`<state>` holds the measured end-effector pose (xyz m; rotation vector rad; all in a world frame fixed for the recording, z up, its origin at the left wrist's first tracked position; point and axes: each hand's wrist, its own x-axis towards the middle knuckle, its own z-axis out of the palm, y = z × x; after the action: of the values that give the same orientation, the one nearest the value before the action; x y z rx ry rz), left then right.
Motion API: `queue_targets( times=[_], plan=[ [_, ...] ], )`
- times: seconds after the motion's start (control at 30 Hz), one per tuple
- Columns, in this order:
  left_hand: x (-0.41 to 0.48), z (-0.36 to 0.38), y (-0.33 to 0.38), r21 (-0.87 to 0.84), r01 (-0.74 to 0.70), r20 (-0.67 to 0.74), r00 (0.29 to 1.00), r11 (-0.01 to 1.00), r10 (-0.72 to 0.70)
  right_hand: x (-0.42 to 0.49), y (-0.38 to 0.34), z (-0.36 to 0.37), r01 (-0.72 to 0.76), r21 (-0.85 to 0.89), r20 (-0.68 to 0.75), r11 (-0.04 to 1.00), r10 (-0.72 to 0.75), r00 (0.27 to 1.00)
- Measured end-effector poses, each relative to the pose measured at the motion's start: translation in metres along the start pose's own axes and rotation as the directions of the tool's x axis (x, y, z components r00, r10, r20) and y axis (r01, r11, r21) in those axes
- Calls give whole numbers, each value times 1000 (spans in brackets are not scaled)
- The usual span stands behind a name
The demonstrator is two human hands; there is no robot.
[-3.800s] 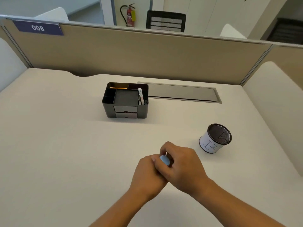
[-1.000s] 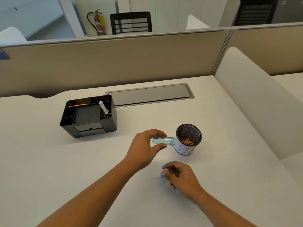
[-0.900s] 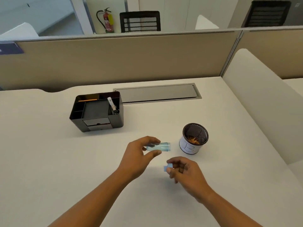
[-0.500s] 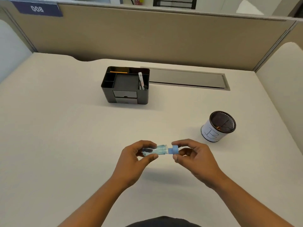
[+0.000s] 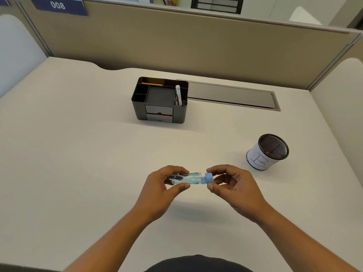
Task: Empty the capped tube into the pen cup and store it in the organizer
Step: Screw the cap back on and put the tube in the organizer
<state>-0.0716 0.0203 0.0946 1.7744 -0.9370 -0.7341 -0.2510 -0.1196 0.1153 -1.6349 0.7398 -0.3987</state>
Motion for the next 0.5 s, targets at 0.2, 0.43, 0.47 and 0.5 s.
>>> queue_targets(
  times=[0.2,0.43,0.47,0.5],
  plan=[
    [1,0,1,19,10,22,1000,1000,-10,-3,0,0,-5,53,-39,999,7,999],
    [-2,4,9,25,-47,36,998,999,46,-3,-2,2,15,-11,-27,1000,-15,1000],
    [-2,4,10,26,-47,33,998,999,47,-3,-3,2,19,-10,-30,1000,-19,999],
    [-2,4,12,28,-43,32,999,999,42,-3,-3,1,24,-11,-29,1000,-24,999]
  ],
)
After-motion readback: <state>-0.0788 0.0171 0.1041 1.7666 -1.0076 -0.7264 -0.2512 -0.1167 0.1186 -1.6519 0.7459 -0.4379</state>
